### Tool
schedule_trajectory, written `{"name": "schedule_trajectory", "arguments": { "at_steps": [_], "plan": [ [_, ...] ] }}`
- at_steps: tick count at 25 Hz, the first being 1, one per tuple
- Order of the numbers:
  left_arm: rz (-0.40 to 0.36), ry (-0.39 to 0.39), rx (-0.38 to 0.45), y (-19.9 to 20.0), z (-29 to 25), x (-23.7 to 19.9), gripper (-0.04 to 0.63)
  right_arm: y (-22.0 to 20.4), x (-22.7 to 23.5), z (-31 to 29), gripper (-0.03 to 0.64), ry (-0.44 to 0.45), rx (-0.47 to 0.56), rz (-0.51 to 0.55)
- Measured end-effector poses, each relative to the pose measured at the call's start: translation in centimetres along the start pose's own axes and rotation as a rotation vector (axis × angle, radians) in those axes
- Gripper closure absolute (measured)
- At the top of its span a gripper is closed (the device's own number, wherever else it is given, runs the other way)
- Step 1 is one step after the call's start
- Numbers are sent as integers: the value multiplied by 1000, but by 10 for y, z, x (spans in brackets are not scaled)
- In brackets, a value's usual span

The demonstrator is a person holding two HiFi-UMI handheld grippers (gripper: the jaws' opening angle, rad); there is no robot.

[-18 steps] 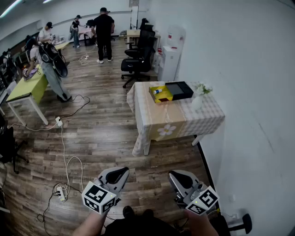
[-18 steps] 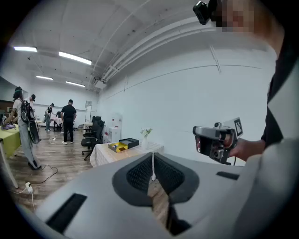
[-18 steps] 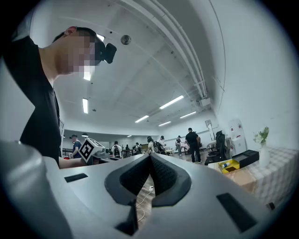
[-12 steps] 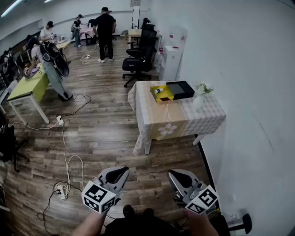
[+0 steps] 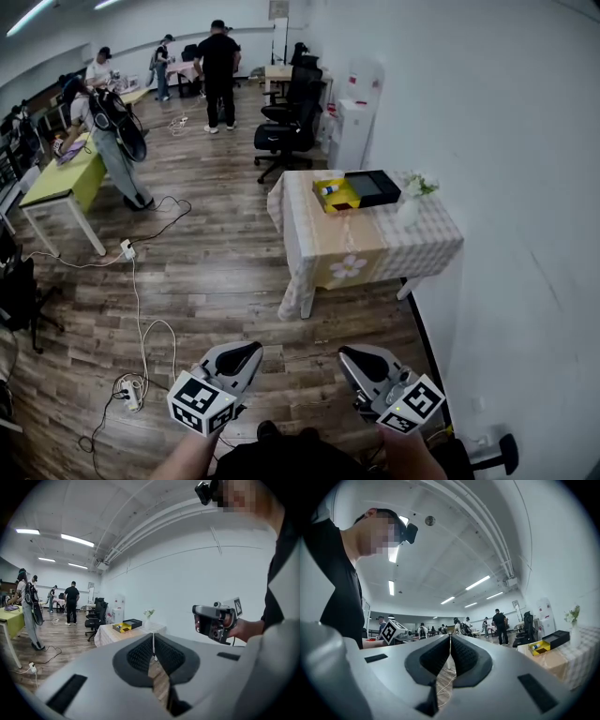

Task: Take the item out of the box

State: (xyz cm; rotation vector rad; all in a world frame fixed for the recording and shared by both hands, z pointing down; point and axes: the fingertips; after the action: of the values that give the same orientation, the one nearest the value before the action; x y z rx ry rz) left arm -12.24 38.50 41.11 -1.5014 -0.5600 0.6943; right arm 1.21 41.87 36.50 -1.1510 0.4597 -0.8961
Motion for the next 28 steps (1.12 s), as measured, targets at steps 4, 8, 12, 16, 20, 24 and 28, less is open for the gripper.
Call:
{"name": "schedule_trajectory", "arguments": {
  "at_steps": [4, 8, 12, 16, 20, 24, 28],
  "plan": [
    [-5, 2, 26, 6, 17, -15, 574, -5, -10, -19, 578, -1, 1, 0],
    [-7, -4, 36, 6, 35, -29, 575, -12, -22, -39, 578, -2, -11, 11],
    [8, -2, 51, 5, 47, -42, 574, -17, -32, -55, 578, 11, -24, 14],
    [23, 9, 50, -1, 52, -52, 575, -26, -31, -64, 578, 15, -39, 4],
    [27, 16, 39, -4, 43, -65, 574, -31, -20, -73, 578, 21, -42, -10],
    [20, 20, 25, -4, 28, -75, 575, -37, -2, -78, 578, 19, -33, -37],
    [20, 30, -3, -11, 4, -87, 575, -39, 33, -83, 578, -6, -5, -25]
  ]
}}
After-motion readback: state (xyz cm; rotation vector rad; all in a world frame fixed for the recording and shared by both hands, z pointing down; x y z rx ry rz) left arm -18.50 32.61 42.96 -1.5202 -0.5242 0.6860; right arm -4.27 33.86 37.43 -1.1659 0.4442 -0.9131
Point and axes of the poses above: the fingertips, and each gripper's own axes: z backward along the fingers, x to its right, y out of its top, and after that the axes turned 14 degrees about x, right-handed
